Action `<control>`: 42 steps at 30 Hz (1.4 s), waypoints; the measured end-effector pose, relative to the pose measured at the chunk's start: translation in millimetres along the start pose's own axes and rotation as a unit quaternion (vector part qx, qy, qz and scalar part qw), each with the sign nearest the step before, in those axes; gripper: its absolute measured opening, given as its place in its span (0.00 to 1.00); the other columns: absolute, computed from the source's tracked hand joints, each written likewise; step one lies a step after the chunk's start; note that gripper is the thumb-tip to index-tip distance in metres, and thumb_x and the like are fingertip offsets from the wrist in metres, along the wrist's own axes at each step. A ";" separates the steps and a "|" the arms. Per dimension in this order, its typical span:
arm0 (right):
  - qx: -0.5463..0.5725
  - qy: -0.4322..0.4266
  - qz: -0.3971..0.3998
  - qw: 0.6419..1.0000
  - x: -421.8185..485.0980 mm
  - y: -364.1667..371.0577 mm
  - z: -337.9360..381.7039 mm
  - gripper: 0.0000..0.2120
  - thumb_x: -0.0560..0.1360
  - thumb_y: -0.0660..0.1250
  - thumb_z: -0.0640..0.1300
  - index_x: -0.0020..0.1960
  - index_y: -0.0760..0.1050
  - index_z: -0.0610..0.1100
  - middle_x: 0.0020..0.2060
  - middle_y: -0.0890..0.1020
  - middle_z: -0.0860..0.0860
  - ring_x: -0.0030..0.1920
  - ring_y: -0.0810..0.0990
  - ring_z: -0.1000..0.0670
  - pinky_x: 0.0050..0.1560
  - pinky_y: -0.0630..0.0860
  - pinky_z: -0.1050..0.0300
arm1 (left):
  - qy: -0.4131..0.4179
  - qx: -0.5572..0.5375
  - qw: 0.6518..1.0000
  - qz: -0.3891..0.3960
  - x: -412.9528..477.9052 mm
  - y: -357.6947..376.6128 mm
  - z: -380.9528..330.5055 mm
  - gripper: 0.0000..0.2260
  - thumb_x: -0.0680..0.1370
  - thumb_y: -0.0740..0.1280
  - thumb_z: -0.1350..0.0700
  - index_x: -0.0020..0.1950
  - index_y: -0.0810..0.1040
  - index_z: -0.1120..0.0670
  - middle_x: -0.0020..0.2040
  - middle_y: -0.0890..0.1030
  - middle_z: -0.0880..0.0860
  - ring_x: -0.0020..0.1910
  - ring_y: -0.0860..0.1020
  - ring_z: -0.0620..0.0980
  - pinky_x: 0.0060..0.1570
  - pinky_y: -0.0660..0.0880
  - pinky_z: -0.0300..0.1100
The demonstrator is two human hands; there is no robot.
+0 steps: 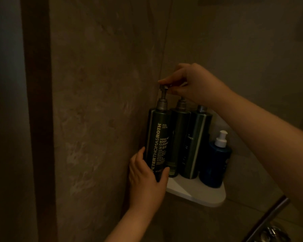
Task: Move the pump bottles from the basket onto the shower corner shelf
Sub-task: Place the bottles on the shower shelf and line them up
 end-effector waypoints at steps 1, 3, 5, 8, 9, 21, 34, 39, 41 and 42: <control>0.006 0.000 -0.001 1.000 0.1 0.0 -0.4 0.13 0.73 0.70 0.40 0.58 0.80 0.46 0.36 0.73 0.61 0.46 0.70 0.69 0.68 0.65 0.55 | 0.009 0.001 1.000 0.003 -1.4 -0.6 -2.4 0.35 0.74 0.67 0.48 0.74 0.50 0.50 0.69 0.60 0.52 0.68 0.62 0.48 0.66 0.62 0.44; 0.012 -0.004 -0.002 1.000 0.6 0.6 -1.0 0.13 0.73 0.70 0.39 0.58 0.80 0.45 0.35 0.72 0.61 0.39 0.72 0.72 0.68 0.64 0.56 | 0.020 0.022 1.000 0.002 -3.7 -1.4 -5.2 0.34 0.76 0.65 0.51 0.75 0.49 0.52 0.71 0.59 0.54 0.68 0.63 0.50 0.66 0.62 0.43; 0.006 -0.006 -0.003 1.000 0.7 0.6 -0.4 0.14 0.73 0.70 0.39 0.58 0.80 0.46 0.34 0.72 0.61 0.46 0.75 0.67 0.69 0.64 0.54 | 0.023 0.045 0.999 -0.004 -4.7 -1.6 -5.9 0.33 0.76 0.67 0.53 0.75 0.52 0.56 0.71 0.61 0.57 0.68 0.65 0.53 0.66 0.62 0.44; 0.000 -0.004 -0.001 1.000 0.7 1.9 -2.2 0.14 0.73 0.70 0.40 0.58 0.80 0.47 0.35 0.72 0.62 0.63 0.73 0.47 0.69 0.64 0.51 | 0.019 0.058 0.998 -0.015 -4.9 -1.5 -6.1 0.33 0.74 0.69 0.55 0.74 0.56 0.59 0.69 0.65 0.60 0.66 0.68 0.56 0.63 0.64 0.45; 0.002 -0.002 0.000 1.000 0.9 2.5 -3.2 0.14 0.73 0.70 0.40 0.58 0.80 0.47 0.35 0.71 0.63 0.65 0.72 0.45 0.69 0.65 0.51 | 0.019 0.064 0.998 -0.019 -4.9 -1.3 -6.3 0.34 0.74 0.70 0.55 0.74 0.57 0.60 0.68 0.66 0.60 0.65 0.69 0.57 0.63 0.65 0.46; 0.015 0.011 -0.023 1.000 -0.1 5.2 -9.5 0.14 0.73 0.70 0.41 0.58 0.80 0.51 0.36 0.69 0.65 0.65 0.71 0.45 0.61 0.66 0.58 | 0.030 0.103 0.993 -0.047 -4.4 0.6 -8.2 0.35 0.70 0.75 0.57 0.71 0.62 0.63 0.63 0.71 0.63 0.60 0.74 0.60 0.57 0.71 0.49; 0.030 0.015 -0.021 0.999 0.1 -0.1 -9.9 0.11 0.73 0.69 0.39 0.52 0.81 0.52 0.39 0.76 0.63 0.41 0.77 0.64 0.49 0.76 0.66 | 0.045 0.122 0.990 -0.049 -4.7 0.6 -8.2 0.35 0.69 0.75 0.57 0.70 0.64 0.65 0.62 0.72 0.64 0.57 0.76 0.60 0.54 0.74 0.49; 0.013 0.001 -0.055 0.998 -2.8 0.3 -7.5 0.12 0.73 0.69 0.38 0.53 0.81 0.50 0.41 0.75 0.59 0.42 0.77 0.60 0.45 0.73 0.73 | 0.052 0.127 0.989 -0.048 -4.3 -0.4 -7.6 0.35 0.68 0.75 0.56 0.70 0.64 0.65 0.61 0.73 0.64 0.57 0.76 0.60 0.53 0.74 0.49; 0.011 -0.003 -0.059 0.998 -3.0 0.9 -6.3 0.12 0.73 0.69 0.39 0.54 0.82 0.49 0.43 0.77 0.56 0.45 0.79 0.57 0.50 0.76 0.65 | 0.052 0.132 0.989 -0.050 -4.2 -1.3 -7.3 0.35 0.68 0.75 0.55 0.70 0.65 0.64 0.61 0.73 0.64 0.57 0.77 0.60 0.52 0.75 0.49; 0.011 -0.004 -0.062 0.998 -3.0 0.7 -6.2 0.11 0.73 0.69 0.39 0.54 0.82 0.49 0.44 0.78 0.55 0.46 0.79 0.56 0.51 0.76 0.62 | 0.053 0.134 0.988 -0.050 -4.4 -1.5 -7.5 0.35 0.68 0.75 0.55 0.70 0.64 0.64 0.61 0.73 0.63 0.57 0.77 0.59 0.52 0.75 0.50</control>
Point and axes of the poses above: each hand's wrist, its own x-axis towards the middle knuckle, its own y-axis out of the palm, z = x × y, the point moved 9 cm from there along x, towards the middle knuckle
